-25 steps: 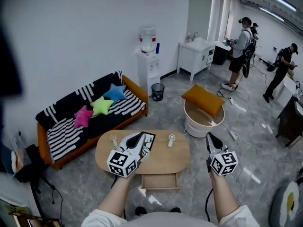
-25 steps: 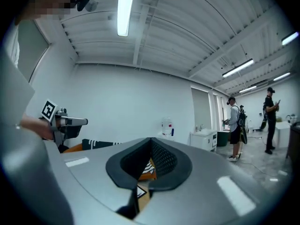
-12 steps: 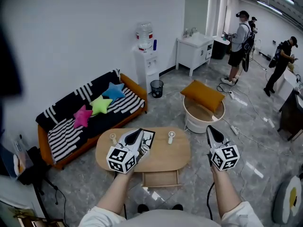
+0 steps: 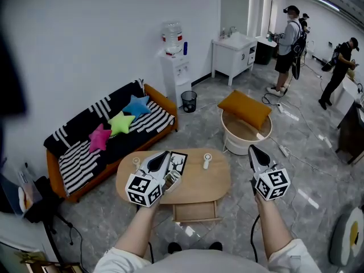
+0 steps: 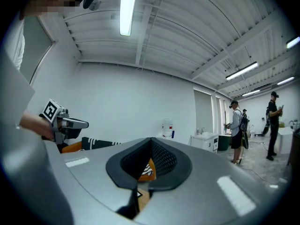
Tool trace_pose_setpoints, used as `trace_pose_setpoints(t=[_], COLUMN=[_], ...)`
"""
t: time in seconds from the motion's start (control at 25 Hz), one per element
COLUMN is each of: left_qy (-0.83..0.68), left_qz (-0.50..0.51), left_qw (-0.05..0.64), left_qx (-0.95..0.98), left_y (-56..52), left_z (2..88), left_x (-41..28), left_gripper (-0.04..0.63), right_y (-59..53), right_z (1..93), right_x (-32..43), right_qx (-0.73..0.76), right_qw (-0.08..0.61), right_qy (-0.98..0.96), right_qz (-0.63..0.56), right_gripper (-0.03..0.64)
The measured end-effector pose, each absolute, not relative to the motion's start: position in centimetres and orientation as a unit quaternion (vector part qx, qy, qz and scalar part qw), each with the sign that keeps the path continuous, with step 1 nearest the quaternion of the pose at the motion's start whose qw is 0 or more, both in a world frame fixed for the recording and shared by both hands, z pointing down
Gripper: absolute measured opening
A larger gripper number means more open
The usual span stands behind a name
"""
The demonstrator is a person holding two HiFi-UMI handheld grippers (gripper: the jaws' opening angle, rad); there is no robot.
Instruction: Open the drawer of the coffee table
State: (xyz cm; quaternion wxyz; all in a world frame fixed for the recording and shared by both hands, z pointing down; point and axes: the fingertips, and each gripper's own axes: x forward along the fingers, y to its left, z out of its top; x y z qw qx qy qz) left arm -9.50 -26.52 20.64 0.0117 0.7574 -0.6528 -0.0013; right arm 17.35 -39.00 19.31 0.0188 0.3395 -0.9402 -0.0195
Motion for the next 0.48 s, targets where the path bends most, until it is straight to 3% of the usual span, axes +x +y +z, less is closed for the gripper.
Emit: trace_pose_setpoints(t=[0.48], left_qy=[-0.652], left_qz=[-0.001], left_qw=[0.006], left_qx=[0.758], left_y=[-26.93], left_z=[20.39], left_x=[-9.15], left_gripper=[-0.002], right_y=[-39.41], right_z=[19.37], right_x=[17.40], right_qx=[0.337], right_qw=[0.016], right_qy=[-0.941], right_qz=[-0.018], right_gripper=[0.003])
